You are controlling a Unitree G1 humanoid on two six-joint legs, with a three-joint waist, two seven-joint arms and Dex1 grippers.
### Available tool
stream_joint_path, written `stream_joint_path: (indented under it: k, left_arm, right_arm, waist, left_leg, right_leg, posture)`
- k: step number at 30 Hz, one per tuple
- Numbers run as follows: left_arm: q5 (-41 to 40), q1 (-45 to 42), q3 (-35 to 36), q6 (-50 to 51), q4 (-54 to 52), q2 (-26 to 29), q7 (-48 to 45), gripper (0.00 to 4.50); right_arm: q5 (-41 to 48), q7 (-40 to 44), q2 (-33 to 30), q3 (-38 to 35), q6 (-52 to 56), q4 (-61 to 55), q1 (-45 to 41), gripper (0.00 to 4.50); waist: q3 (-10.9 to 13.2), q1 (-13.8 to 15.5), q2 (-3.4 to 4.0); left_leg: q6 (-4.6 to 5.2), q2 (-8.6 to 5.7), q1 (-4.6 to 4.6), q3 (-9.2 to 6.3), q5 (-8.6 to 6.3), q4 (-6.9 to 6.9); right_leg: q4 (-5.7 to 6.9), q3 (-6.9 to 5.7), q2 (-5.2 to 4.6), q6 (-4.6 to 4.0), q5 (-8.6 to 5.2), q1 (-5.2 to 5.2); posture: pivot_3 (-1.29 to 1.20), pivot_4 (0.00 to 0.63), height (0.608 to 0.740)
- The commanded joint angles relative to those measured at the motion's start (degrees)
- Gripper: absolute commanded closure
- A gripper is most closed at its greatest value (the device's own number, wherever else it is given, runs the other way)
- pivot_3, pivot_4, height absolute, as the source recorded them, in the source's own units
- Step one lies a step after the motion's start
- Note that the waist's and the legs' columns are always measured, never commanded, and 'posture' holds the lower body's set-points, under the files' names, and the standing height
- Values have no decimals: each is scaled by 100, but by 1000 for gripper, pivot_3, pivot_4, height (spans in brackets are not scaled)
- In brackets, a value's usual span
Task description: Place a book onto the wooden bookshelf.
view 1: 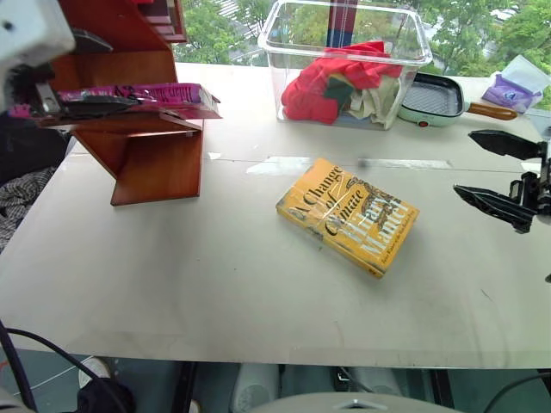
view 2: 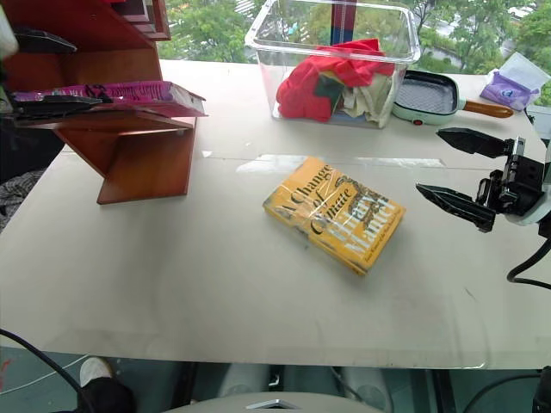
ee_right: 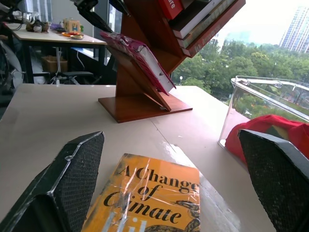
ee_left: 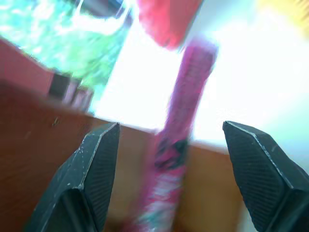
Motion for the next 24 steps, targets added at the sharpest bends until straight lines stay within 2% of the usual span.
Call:
stream_joint_path:
  k: [1,4,6,8,9,10,12,15,18,24]
  left_arm:
    - [-1502,-668,352,1561,-791,-297,368,1020]
    - [-2302,-768,419,2354,-1362,-976,1088,1020]
    - [-2610,-500,489,2634,-1738,-1464,1621,1020]
    - [-2626,459,489,2389,-2371,-2375,2345,1020]
    - [-2228,1055,352,1946,-2661,-2820,2748,1020]
    - [-1931,1474,264,1624,-2864,-3116,3028,1020]
    - [-2039,2058,269,1617,-2843,-3520,3196,1020]
    - [-1820,2976,92,1204,-2857,-3801,3162,1020]
    - [-1400,3873,-73,655,-2800,-3688,2922,1020]
    - [-828,5406,408,-406,-1896,-3493,2352,1020]
  right_arm:
    - [140,-64,-172,-292,84,-178,33,0]
    - [186,-72,-230,-445,146,-224,213,0]
    - [203,-77,-243,-541,164,-287,395,0]
    - [164,-105,-229,-727,164,-404,737,0]
    - [133,-127,-221,-839,167,-468,945,0]
    - [119,-150,-215,-916,170,-524,1096,0]
    - [-23,-127,-215,-1010,110,-577,1457,0]
    - [-387,-251,-149,-1139,-24,-619,2029,0]
    - [-835,-349,-122,-1202,-184,-669,2614,0]
    - [-1650,-422,18,-1322,-781,-423,3606,0]
  waist:
    - [0,27,0]
    - [-6,52,9]
    - [-10,47,15]
    - [-29,34,39]
    - [-43,31,59]
    - [-46,24,64]
    - [-37,-2,39]
    - [-44,-14,27]
    - [-53,-1,31]
    - [-58,24,28]
  left_leg:
    - [1,0,1,-2,0,1]
    - [2,-2,12,-8,-1,5]
    - [0,-3,15,-16,0,7]
    - [-8,-2,14,-21,5,14]
    - [-10,-3,21,-19,6,12]
    - [-14,-8,31,-17,8,11]
    - [-18,-10,32,-19,10,6]
    - [-16,-5,28,-30,9,3]
    - [-7,-9,39,-23,4,-2]
    - [4,-10,59,-13,-2,-2]
  right_leg:
    - [0,0,0,0,0,2]
    - [3,-3,-1,0,0,15]
    - [5,-6,-1,0,0,22]
    - [9,-8,1,-1,1,23]
    - [5,-2,-1,0,2,29]
    - [6,7,-2,0,1,36]
    - [4,18,3,-1,2,33]
    - [3,16,13,-3,2,23]
    - [2,20,9,-3,2,30]
    - [-3,27,8,-4,0,44]
  posture:
    - [0,150,714]
    - [0,150,714]
    - [0,150,714]
    - [0,150,714]
    - [0,150,714]
    - [0,150,714]
    - [0,150,714]
    - [0,150,714]
    - [0,150,714]
    - [0,150,714]
